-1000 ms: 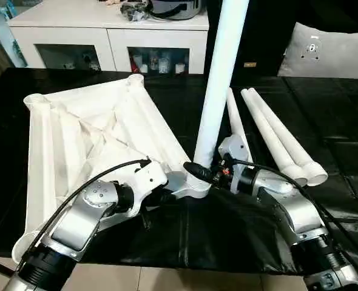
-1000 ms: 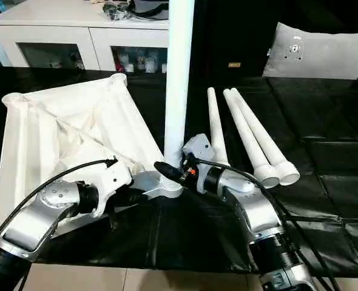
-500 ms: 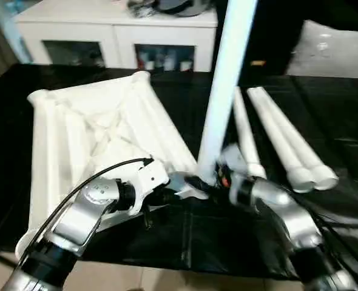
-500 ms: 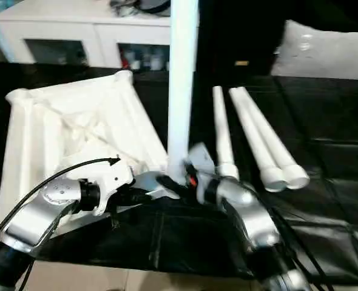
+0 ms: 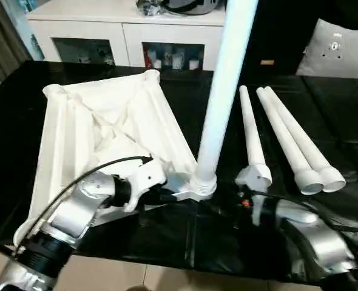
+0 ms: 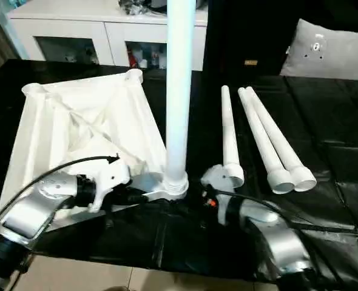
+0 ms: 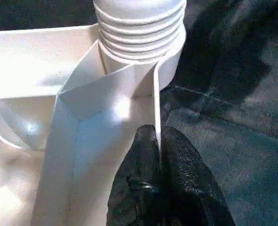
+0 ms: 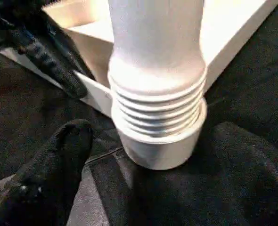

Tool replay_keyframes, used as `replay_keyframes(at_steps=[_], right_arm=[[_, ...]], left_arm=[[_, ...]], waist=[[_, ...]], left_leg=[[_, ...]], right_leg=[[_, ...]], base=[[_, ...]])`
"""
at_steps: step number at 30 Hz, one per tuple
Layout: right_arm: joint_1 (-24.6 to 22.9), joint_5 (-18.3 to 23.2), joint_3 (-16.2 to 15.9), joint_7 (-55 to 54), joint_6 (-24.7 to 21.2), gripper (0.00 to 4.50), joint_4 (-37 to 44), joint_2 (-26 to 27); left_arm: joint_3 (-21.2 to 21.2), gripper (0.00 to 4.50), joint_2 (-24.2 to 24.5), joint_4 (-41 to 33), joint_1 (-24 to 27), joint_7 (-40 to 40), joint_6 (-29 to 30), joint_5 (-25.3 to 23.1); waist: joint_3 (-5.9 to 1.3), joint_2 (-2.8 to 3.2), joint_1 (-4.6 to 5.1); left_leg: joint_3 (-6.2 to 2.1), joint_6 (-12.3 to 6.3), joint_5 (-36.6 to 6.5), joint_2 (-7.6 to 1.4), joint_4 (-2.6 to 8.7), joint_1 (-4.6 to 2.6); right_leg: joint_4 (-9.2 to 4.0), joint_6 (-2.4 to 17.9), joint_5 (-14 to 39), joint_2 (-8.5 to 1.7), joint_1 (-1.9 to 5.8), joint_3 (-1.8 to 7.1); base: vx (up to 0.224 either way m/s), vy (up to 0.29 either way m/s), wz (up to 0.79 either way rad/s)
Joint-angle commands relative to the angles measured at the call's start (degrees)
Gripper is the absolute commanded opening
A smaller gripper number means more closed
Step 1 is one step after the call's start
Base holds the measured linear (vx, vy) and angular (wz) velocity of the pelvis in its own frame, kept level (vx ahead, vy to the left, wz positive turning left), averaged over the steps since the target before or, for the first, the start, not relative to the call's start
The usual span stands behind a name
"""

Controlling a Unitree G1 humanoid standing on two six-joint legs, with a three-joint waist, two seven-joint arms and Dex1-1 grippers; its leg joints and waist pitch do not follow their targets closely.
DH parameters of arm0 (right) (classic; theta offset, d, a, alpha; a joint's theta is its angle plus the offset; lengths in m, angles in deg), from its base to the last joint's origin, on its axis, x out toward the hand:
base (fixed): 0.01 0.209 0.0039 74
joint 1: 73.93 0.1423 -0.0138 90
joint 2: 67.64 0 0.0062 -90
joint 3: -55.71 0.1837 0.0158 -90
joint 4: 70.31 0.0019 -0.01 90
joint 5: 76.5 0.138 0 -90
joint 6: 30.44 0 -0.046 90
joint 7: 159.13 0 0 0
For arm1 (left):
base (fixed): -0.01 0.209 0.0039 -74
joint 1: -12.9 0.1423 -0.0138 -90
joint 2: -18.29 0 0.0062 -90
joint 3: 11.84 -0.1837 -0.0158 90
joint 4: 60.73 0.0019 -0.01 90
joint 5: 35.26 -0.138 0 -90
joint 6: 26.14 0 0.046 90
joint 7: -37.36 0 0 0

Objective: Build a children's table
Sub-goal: Insert table leg to table base

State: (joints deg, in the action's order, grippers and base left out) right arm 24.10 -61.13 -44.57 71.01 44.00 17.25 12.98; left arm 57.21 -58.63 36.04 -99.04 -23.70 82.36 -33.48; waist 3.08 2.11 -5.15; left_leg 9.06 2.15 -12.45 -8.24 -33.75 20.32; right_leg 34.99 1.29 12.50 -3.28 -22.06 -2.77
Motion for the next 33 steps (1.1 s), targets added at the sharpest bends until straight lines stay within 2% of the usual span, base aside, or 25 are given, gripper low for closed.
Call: replay_keyframes(at_steps=[1, 4, 8, 12, 17, 23, 24, 26, 28, 31, 33], right_arm=[[-0.28, 0.85, 0.80, 2.05, -0.56, 4.45, 2.43, -1.38], [0.65, 0.31, 1.27, 2.69, 0.96, 4.45, 2.30, -2.22], [2.00, -0.19, 1.40, 2.95, 1.37, 4.45, 1.93, -3.15], [4.44, -1.48, -0.61, 6.12, 1.68, 4.45, 1.08, -4.93], [7.55, -3.36, -2.27, 6.87, 3.53, 4.45, -1.86, -4.29], [9.50, -2.74, -3.94, 9.97, 3.62, 4.45, -3.73, -3.46], [9.73, -2.84, -4.09, 10.12, 3.69, 4.28, -4.09, -3.22], [9.91, -2.86, -4.26, 10.36, 3.76, 4.28, -4.42, -3.00], [10.46, -2.83, -4.76, 11.08, 4.04, 3.99, -5.56, -2.62], [10.63, -2.53, -4.83, 11.60, 3.81, 3.88, -6.02, -2.45], [10.65, -2.34, -4.79, 11.83, 3.62, 3.56, -6.15, -2.37]], left_arm=[[-1.32, 0.00, 1.18, 0.33, -1.52, -2.23, -1.69, -1.14], [-2.03, 0.00, 1.57, 1.12, -2.20, -3.37, -2.63, -1.49], [-2.78, 0.00, 1.98, 2.05, -2.85, -4.57, -3.95, -1.92], [-4.14, 0.00, 2.39, 3.30, -3.76, -6.64, -6.01, -2.47], [-5.27, 0.00, 2.44, 3.61, -4.26, -8.28, -7.28, -2.75], [-6.02, 0.00, 1.79, 4.04, -4.91, -8.67, -7.97, -2.98], [-6.03, 0.00, 1.70, 4.04, -4.94, -8.76, -8.03, -3.04], [-6.05, 0.00, 1.62, 3.95, -4.96, -8.82, -8.00, -3.06], [-6.15, 0.00, 1.53, 4.10, -5.09, -9.00, -8.24, -3.04], [-6.27, 0.00, 1.56, 4.32, -5.21, -9.08, -8.46, -3.00], [-6.34, 0.00, 1.57, 4.41, -5.27, -9.08, -8.51, -2.98]], waist=[[-3.17, 0.02, -0.23], [-3.21, 0.03, -0.27], [-3.28, 0.10, -0.25], [-3.40, 0.09, -0.46], [-3.56, 0.11, -0.67], [-3.70, 0.24, -1.28], [-3.69, 0.26, -1.27], [-3.71, 0.21, -1.28], [-3.69, 0.19, -1.33], [-3.73, 0.17, -1.33], [-3.80, 0.21, -1.38]], left_leg=[[-1.57, -4.95, -5.36, -4.80, 3.79, 0.00], [-1.58, -4.87, -4.97, -4.78, 3.72, 0.17], [-1.60, -4.53, -5.01, -4.78, 3.63, 0.07], [-1.58, -4.92, -4.24, -4.75, 3.46, -0.03], [-1.49, -4.93, -3.03, -4.71, 3.21, 0.01], [-1.52, -5.18, -3.08, -4.94, 3.05, -0.03], [-1.54, -5.09, -3.10, -4.96, 3.07, -0.02], [-1.54, -4.86, -3.47, -4.94, 3.06, 0.00], [-1.49, -4.46, -4.00, -4.89, 3.04, -0.03], [-1.52, -4.37, -3.60, -4.88, 3.04, 0.02], [-1.54, -4.68, -2.92, -4.87, 2.94, 0.04]], right_leg=[[-3.88, 13.41, 2.85, -5.55, 2.94, 3.22], [-3.73, 14.07, 1.91, -5.63, 3.06, 3.16], [-3.60, 14.56, 1.61, -5.61, 3.10, 3.08], [-3.36, 14.74, 0.40, -5.57, 3.16, 3.04], [-3.11, 15.54, -1.33, -5.58, 3.16, 2.98], [-2.76, 16.08, -2.63, -5.61, 3.15, 2.88], [-2.75, 16.07, -2.60, -5.61, 3.13, 2.88], [-2.73, 16.14, -2.39, -5.66, 3.17, 2.87], [-2.84, 16.11, -1.37, -5.71, 3.15, 2.88], [-2.75, 15.97, -1.88, -5.66, 3.21, 2.89], [-2.62, 15.93, -2.97, -5.65, 3.21, 2.87]], base=[[0.000, 0.000, 0.00], [0.000, 0.000, 0.00], [0.000, 0.000, 0.00], [0.000, 0.000, 0.00], [0.000, 0.000, 0.00], [0.000, 0.000, 0.00], [0.000, 0.000, 0.00], [0.000, 0.000, 0.00], [0.000, 0.000, 0.00], [0.000, 0.000, 0.00], [0.000, 0.000, 0.00]])
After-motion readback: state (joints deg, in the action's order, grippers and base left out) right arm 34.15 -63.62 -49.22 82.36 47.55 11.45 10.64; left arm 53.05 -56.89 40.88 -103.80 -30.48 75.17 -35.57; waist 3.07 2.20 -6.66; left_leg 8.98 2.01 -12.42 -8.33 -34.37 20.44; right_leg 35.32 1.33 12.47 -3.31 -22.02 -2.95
